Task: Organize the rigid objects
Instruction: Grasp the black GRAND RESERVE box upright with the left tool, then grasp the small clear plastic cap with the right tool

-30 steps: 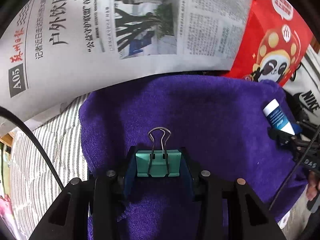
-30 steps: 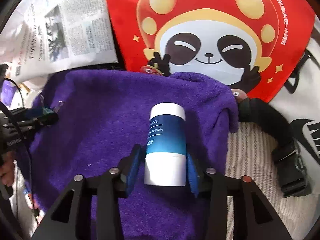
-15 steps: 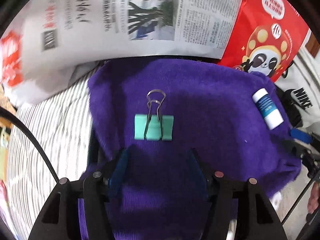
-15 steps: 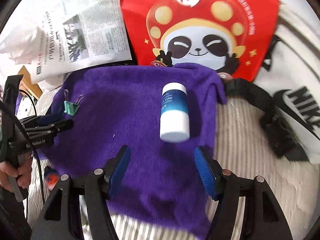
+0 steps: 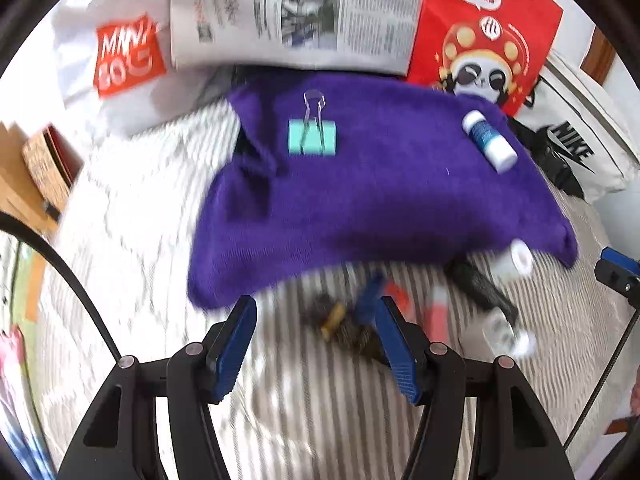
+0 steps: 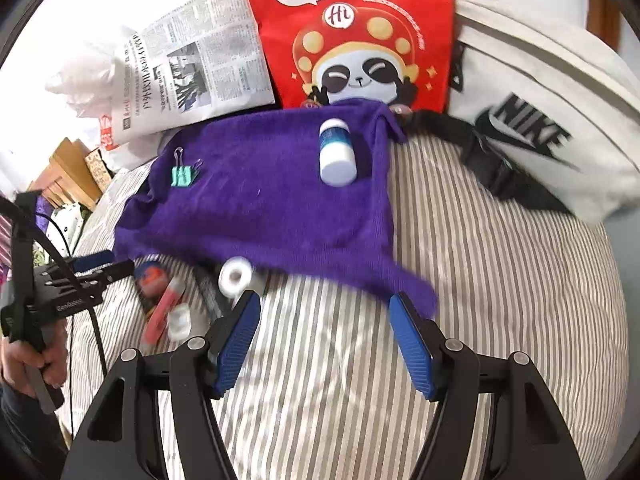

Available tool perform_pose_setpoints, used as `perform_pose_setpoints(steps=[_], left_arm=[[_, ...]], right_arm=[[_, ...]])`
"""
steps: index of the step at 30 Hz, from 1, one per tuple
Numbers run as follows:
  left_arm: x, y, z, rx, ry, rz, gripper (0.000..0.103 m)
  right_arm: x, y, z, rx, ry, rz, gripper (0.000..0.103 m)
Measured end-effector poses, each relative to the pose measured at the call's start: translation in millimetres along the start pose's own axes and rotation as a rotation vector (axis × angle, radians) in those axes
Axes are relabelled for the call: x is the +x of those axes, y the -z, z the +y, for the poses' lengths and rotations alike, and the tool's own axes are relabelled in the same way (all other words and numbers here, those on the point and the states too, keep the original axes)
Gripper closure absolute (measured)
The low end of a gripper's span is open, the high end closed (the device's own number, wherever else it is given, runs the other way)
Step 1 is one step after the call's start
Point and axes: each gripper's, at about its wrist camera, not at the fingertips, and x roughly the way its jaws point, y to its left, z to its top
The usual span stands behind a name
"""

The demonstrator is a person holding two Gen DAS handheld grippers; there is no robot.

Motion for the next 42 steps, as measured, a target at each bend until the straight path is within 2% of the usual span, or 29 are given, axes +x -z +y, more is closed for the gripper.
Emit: perform_pose_setpoints(steps=[1, 4, 8, 13, 19, 24, 27, 32, 33, 35, 36, 37, 42], left_arm=[[0, 4, 1, -0.012, 0.013, 0.005, 0.043], [9, 17, 1, -0.011, -0.05, 0.03, 0.043], [16, 16, -4, -0.047, 0.002, 0.027, 0.043], [24, 11, -17, -0.028, -0.01, 0.027, 0.042], [37, 8, -37, 0.043, -0.089, 0.031, 0.037], [29, 21, -16, 0.023, -0.087, 0.044, 0.031], [24, 28, 1, -0.003, -0.09, 0.038, 0.031], [23, 27, 4, -0.007, -0.095, 0.018, 0.031], [26, 24, -1, -0.011, -0.091, 0.011, 0.035], [26, 20, -3, -0.016, -0.089, -0.004, 0.05], [25, 20, -5, -0.016, -0.083, -0.011, 0.072], [24, 20, -4, -0.013, -0.081, -0.008, 0.08], [15, 31, 6, 0.004, -0.058, -0.005, 0.08]], right_arm=[[-4, 6, 0, 0.0, 0.006, 0.002, 0.036], [-14, 20, 0, -0.01, 0.021, 0.004, 0.036], [-22, 33, -2, -0.009, 0.022, 0.009, 0.036], [-22, 43, -7, 0.011, 0.022, 0.02, 0.036], [-17, 51, -10, 0.021, 0.013, 0.033, 0.036], [-14, 56, -9, 0.023, 0.005, 0.046, 0.036], [-13, 56, -7, 0.013, -0.001, 0.048, 0.036], [-10, 56, -1, -0.004, -0.01, 0.057, 0.036], [-9, 57, 1, -0.008, -0.012, 0.059, 0.036], [-8, 58, 4, -0.016, -0.013, 0.066, 0.036], [-7, 59, 5, -0.021, -0.012, 0.07, 0.036], [-6, 60, 6, -0.025, -0.011, 0.074, 0.036], [-2, 63, 6, -0.033, -0.007, 0.09, 0.036]])
